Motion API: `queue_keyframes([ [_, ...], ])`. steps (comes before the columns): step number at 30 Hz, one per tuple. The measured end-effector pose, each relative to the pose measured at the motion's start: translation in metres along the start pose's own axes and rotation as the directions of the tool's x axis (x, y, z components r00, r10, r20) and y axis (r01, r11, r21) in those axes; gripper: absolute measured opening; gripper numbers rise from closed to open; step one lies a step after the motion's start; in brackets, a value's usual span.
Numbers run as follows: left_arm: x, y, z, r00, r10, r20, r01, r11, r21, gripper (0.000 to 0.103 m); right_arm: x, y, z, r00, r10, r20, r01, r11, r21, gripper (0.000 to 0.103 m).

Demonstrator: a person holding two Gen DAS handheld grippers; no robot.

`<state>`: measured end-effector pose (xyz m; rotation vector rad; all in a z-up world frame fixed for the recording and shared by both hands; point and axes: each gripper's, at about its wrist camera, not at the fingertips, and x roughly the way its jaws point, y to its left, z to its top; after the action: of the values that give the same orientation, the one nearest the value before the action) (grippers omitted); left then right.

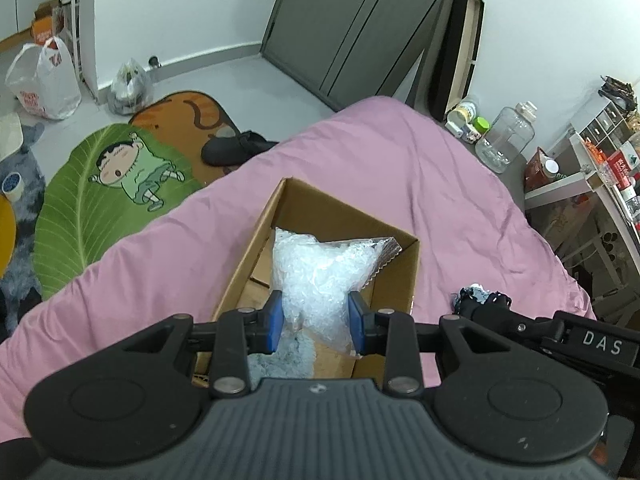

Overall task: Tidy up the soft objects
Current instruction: 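Lower both items into the box and open both grippers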

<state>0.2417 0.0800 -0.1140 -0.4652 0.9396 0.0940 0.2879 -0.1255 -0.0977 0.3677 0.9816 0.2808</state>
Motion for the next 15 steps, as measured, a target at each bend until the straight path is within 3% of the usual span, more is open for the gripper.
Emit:
queue_keyframes([
  [15, 0.046, 0.008, 0.007, 0.997, 0.011, -0.083, -0.014, 0.999, -0.04, 0.033, 0.036, 0.0, 0.008, 0.998, -0.013, -0.059, 0.014, 1.0, 0.005, 0.027],
])
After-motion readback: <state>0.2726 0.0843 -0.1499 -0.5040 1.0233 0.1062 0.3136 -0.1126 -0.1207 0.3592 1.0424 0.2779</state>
